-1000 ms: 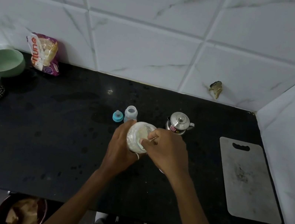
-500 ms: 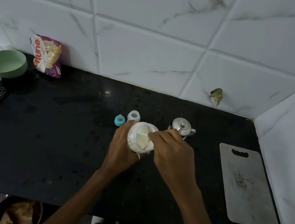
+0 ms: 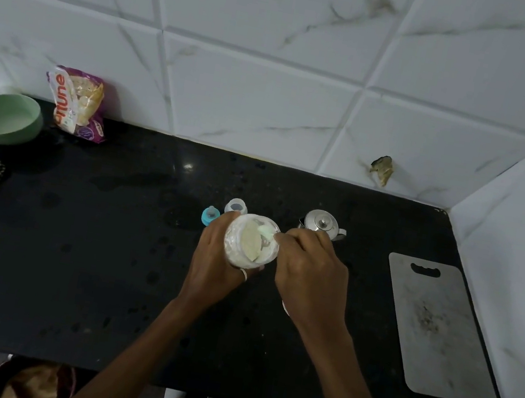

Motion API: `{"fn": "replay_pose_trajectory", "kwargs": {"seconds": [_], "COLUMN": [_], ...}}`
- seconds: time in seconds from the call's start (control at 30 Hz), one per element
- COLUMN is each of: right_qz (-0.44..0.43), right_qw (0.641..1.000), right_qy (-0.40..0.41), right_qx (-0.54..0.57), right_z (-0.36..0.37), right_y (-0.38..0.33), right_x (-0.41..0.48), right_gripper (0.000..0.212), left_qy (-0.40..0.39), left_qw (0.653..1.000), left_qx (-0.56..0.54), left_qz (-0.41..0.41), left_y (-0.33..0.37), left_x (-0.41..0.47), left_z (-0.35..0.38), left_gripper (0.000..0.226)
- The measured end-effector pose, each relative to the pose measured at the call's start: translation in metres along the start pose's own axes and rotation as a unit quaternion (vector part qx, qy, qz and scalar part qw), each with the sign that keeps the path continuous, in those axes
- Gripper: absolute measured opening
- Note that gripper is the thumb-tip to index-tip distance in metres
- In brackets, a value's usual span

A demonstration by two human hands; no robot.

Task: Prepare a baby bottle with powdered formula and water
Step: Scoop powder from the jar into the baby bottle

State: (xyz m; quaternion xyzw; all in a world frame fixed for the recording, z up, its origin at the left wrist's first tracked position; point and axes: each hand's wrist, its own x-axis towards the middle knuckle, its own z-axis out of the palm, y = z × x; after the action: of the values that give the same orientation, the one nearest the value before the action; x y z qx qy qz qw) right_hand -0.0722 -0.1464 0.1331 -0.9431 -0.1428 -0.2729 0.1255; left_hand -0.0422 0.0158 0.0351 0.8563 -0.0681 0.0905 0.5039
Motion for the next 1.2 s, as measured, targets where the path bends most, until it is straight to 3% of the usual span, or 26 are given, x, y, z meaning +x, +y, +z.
{"fn": "replay_pose_trajectory", "kwargs": {"seconds": [0.1, 0.27, 0.47, 0.73, 0.97, 1.2], "right_qz": [0.031, 0.093, 0.111, 0.186, 0.264, 0.367], "right_qw": [0.999, 0.994, 0.992, 0.973, 0.941, 0.881], "right_qy": [-0.022, -0.048, -0.057, -0.076, -0.06, -0.078], "right_qx": [0.015, 0.022, 0.032, 0.116, 0.204, 0.289], "right_z": [0.002, 0.012, 0.02, 0.023, 0.02, 0.009], "right_y": [-0.003, -0.007, -0.007, -0.004, -0.004, 0.001], "right_x": [0.002, 0.005, 0.002, 0.003, 0.007, 0.013], "right_gripper": [0.018, 0.02, 0.015, 0.013, 0.014, 0.013], "left_qy": [0.031, -0.002, 0.04, 0.04, 0.038, -0.01], "left_qw": [0.999, 1.0, 0.998, 0.997, 0.996, 0.999], "left_qx": [0.013, -0.003, 0.019, 0.027, 0.028, 0.032], "left_qz": [-0.014, 0.002, 0.044, 0.054, 0.07, 0.042], "left_y": [0.013, 0.004, 0.002, -0.004, -0.003, -0.014], "left_x": [-0.001, 0.004, 0.001, -0.001, 0.002, 0.013], "left_z": [-0.006, -0.002, -0.001, 0.002, 0.0, 0.003], "left_gripper": [0.086, 0.081, 0.092, 0.1, 0.092, 0.076]}}
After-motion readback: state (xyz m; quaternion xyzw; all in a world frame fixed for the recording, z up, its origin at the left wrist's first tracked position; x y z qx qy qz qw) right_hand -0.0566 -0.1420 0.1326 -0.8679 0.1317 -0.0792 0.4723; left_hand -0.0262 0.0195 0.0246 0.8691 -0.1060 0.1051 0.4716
